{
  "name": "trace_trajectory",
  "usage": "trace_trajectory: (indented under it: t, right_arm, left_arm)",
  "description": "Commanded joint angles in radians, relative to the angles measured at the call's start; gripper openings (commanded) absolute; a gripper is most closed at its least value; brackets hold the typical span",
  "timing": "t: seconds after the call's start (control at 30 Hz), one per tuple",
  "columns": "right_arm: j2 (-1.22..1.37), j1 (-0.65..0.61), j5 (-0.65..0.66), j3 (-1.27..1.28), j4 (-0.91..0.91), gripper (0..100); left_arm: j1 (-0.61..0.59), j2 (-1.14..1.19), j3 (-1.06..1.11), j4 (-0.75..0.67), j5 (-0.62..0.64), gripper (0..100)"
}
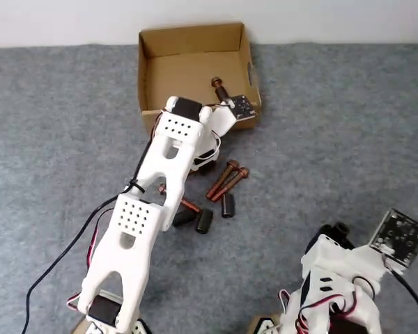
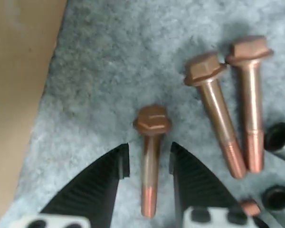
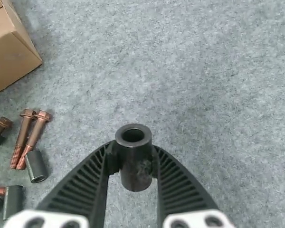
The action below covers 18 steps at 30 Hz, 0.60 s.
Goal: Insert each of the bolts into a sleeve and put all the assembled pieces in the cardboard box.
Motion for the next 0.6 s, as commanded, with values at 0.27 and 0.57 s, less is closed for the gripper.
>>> trace_trajectory:
  t: [0.27, 0.57]
  right_arm:
    - [-0.002, 0.007, 0.014, 0.011, -0.033, 0.8]
    - [-0.004, 0.007, 0.014, 0.009, -0.033, 0.8]
  left_arm:
    - [0.034, 0.028, -0.047, 0.028, -0.003, 1]
    - [0.097, -0.135, -0.019, 0.034, 0.252, 1]
